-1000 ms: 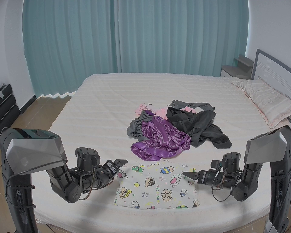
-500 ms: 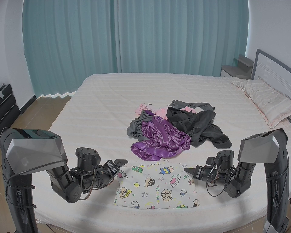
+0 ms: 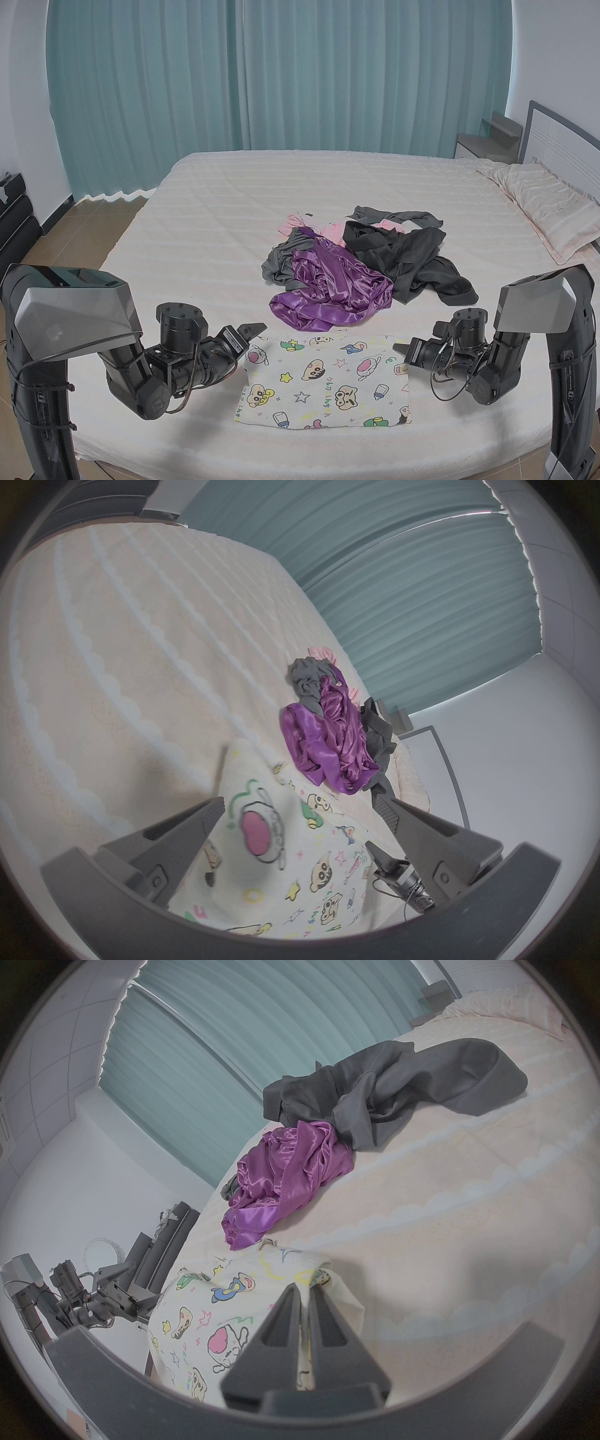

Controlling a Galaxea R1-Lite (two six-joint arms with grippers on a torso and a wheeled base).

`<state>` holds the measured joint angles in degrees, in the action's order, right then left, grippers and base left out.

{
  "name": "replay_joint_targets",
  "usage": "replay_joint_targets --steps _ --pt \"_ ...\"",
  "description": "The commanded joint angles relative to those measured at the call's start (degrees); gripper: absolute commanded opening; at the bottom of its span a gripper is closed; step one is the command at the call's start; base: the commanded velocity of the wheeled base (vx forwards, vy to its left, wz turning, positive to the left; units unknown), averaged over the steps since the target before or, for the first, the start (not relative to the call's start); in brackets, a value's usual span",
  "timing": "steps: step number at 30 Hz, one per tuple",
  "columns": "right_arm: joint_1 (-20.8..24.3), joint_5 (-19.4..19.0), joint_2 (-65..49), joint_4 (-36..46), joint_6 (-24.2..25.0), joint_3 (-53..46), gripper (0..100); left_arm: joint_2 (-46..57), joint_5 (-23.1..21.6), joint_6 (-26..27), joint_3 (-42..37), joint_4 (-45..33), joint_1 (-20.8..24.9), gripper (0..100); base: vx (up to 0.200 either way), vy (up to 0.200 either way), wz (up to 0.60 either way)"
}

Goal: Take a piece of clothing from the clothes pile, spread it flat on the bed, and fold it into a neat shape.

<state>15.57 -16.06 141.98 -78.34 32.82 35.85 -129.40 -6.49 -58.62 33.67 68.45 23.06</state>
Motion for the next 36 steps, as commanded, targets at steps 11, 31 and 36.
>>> replay_joint_targets --steps 11,31,36 --pt "0.17 2.34 -0.22 -1.03 0.05 -0.52 100 -0.5 5.08 -4.66 3.42 4.24 6.73 100 0.0 0.0 0.0" --pt "-0.19 2.78 -0.3 -3.14 1.64 -2.37 100 -6.92 9.56 5.89 0.08 4.15 11.65 100 0.0 0.0 0.0" --pt "-0.1 2.78 -0.3 -3.23 1.64 -2.54 100 -8.76 9.91 7.3 1.31 4.24 11.21 100 0.0 0.0 0.0"
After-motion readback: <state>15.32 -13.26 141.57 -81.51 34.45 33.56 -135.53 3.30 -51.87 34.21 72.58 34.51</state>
